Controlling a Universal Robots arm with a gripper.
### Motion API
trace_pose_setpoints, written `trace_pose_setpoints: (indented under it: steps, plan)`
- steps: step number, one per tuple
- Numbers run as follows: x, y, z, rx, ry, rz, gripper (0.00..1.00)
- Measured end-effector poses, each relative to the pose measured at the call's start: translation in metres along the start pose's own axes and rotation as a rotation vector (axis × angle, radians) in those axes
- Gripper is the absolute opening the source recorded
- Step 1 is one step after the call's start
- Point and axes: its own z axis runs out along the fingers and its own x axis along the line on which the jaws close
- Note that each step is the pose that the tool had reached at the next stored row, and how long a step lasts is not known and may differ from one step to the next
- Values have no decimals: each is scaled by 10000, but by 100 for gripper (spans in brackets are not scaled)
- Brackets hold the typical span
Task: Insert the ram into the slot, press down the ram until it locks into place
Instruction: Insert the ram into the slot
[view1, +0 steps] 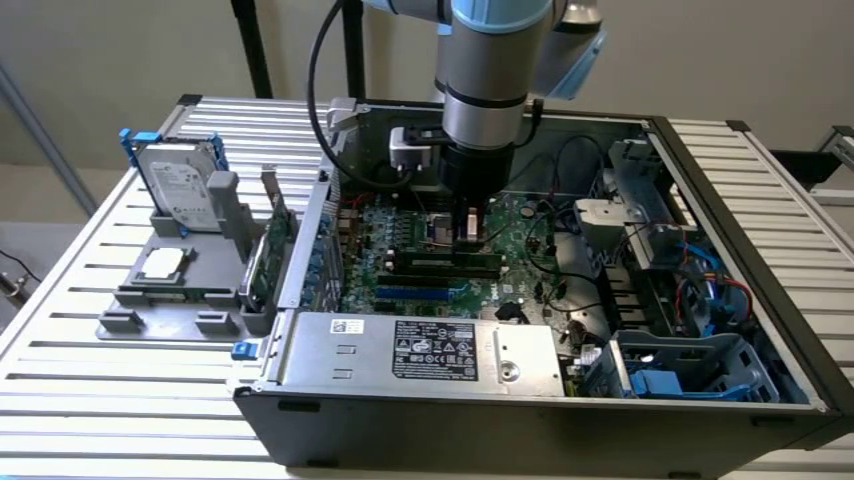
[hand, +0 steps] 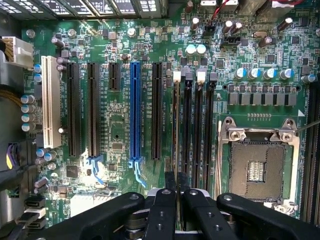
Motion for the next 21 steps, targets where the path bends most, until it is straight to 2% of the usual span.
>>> trace_pose_setpoints:
  steps: [21]
  plan:
    - [-2, -1, 3, -36, 52, 40, 13]
